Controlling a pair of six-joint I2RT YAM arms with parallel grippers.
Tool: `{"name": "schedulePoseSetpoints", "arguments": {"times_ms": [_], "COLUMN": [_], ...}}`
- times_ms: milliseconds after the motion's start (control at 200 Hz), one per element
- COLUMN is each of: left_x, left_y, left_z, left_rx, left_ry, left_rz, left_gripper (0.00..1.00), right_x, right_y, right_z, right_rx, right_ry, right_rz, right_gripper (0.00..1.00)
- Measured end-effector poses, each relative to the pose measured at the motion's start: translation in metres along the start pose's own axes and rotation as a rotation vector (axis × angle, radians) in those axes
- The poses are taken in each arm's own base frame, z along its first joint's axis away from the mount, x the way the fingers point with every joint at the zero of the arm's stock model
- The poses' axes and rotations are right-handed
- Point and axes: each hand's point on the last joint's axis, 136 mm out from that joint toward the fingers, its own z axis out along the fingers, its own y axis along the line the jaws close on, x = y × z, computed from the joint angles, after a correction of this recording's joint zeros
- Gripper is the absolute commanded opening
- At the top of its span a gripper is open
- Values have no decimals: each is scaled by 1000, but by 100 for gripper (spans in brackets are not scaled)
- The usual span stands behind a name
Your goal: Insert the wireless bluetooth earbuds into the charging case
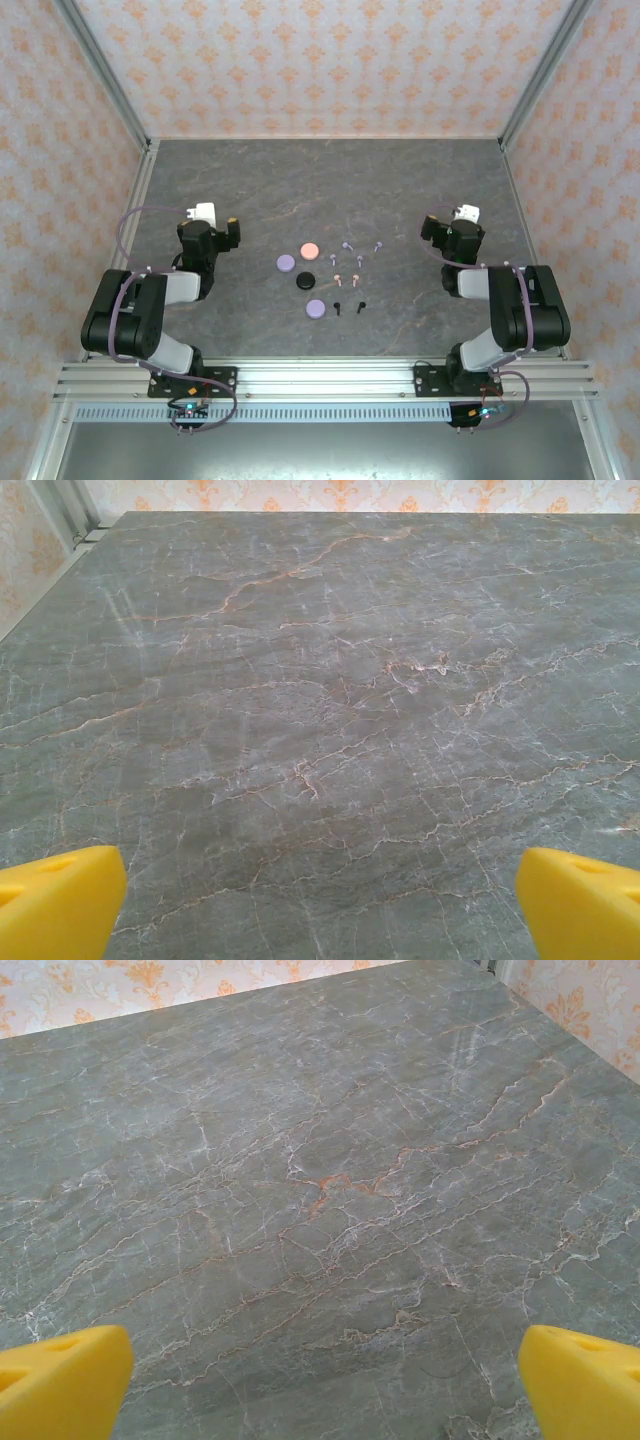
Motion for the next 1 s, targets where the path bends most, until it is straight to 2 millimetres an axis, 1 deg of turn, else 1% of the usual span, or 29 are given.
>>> {"name": "schedulePoseSetpoints", "arguments": {"times_ms": [706,846,946,1001], "left_x": [0,0,-11,-24], "left_y": [0,4,8,11], "left_z": [0,1,-4,-12], "left_rx": [0,-25,-48,-61], "left_ry": [0,22,18,0], "left_rz": [0,2,-3,-14], "left_gripper": [100,100,100,100], "right_x": [0,0,1,2], "right_y": [0,0,1,2], "right_z": [0,0,0,0], "right_rx": [0,-1,-7,-12], "right_ry": [0,0,3,19], "right_rz": [0,0,0,-3], "right_gripper": [99,99,99,99]}}
